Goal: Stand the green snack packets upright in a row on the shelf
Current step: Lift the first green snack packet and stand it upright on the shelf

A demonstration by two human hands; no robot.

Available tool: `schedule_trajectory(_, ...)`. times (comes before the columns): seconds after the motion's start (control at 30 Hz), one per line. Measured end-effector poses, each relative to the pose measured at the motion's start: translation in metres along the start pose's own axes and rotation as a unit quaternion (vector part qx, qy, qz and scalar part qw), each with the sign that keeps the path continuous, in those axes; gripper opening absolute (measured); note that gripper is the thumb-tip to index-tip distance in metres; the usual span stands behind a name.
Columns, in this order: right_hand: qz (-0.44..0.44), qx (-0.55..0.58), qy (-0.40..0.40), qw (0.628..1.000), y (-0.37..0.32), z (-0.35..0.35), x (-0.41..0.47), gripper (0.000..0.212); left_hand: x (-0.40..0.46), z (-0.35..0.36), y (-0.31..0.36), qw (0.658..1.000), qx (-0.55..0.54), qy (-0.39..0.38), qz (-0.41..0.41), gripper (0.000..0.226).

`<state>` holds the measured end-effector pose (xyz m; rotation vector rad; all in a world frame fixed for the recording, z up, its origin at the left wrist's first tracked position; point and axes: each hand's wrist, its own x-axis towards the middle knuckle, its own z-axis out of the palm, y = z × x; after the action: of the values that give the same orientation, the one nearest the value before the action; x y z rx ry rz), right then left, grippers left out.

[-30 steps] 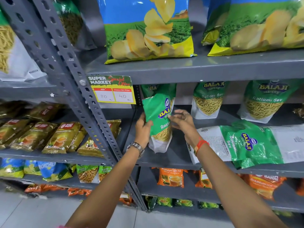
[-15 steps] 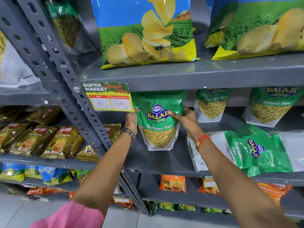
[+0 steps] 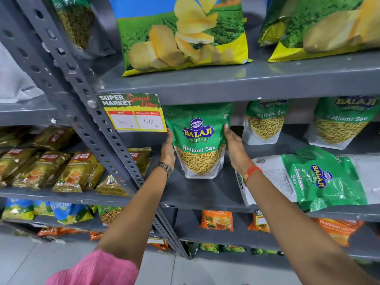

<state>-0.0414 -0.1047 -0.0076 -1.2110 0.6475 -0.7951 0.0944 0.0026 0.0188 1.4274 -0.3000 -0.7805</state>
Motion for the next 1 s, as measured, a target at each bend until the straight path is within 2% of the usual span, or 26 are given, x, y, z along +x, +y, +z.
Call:
schedule_trajectory(0.13,0.065,-0.133,-0.016,0.989,-0.004,0.003,-0.008,0.073,-0.008,0.001,-0.012,0.999,0.044,0.009,0.005,0.054)
schedule_trajectory(0.2,0.070,-0.152,-0.010,0.986,-0.003,0.000,-0.013,0.090,-0.013,0.000,-0.013,0.998,0.055,0.020,0.015,0.051)
schedule_trajectory(0.27,0.051,-0.151,-0.017,0.987,0.004,-0.005,-0.016,0.084,-0.019,-0.001,-0.015,0.998,0.064,0.021,0.015,0.050)
schedule_trajectory(0.4,0.023,-0.140,-0.036,0.989,-0.008,0.001,-0.049,0.042,-0.031,-0.008,-0.021,0.998,0.070,0.006,0.005,0.050)
schedule_trajectory(0.47,0.014,-0.136,-0.032,0.990,-0.009,0.003,-0.060,0.036,-0.040,-0.013,-0.023,0.997,0.079,-0.002,0.007,0.051)
schedule_trajectory(0.53,0.012,-0.132,-0.034,0.991,-0.006,0.005,-0.070,0.039,-0.044,-0.019,-0.027,0.996,0.087,-0.007,0.009,0.052)
schedule_trajectory(0.67,0.048,-0.133,-0.008,0.990,0.003,0.012,-0.087,0.082,-0.053,-0.031,-0.032,0.996,0.087,-0.008,-0.003,0.055)
schedule_trajectory(0.77,0.031,-0.107,-0.004,0.994,0.004,0.015,-0.096,0.074,-0.059,-0.032,-0.032,0.998,0.063,-0.003,0.016,0.051)
schedule_trajectory(0.8,0.023,-0.102,0.015,0.994,0.004,0.014,-0.100,0.070,-0.062,-0.031,-0.035,0.998,0.056,0.010,0.039,0.048)
schedule_trajectory(0.87,-0.010,-0.089,0.086,0.992,0.004,0.008,-0.113,0.052,-0.074,-0.025,-0.041,0.990,0.006,0.083,0.113,0.041)
schedule_trajectory(0.93,-0.072,-0.043,0.202,0.976,0.009,-0.005,-0.126,0.028,-0.091,-0.017,-0.044,0.947,-0.022,0.195,0.254,0.026)
schedule_trajectory(1.0,-0.120,-0.013,0.354,0.928,0.009,-0.022,-0.139,0.020,-0.106,-0.005,-0.046,0.897,-0.001,0.220,0.383,0.012)
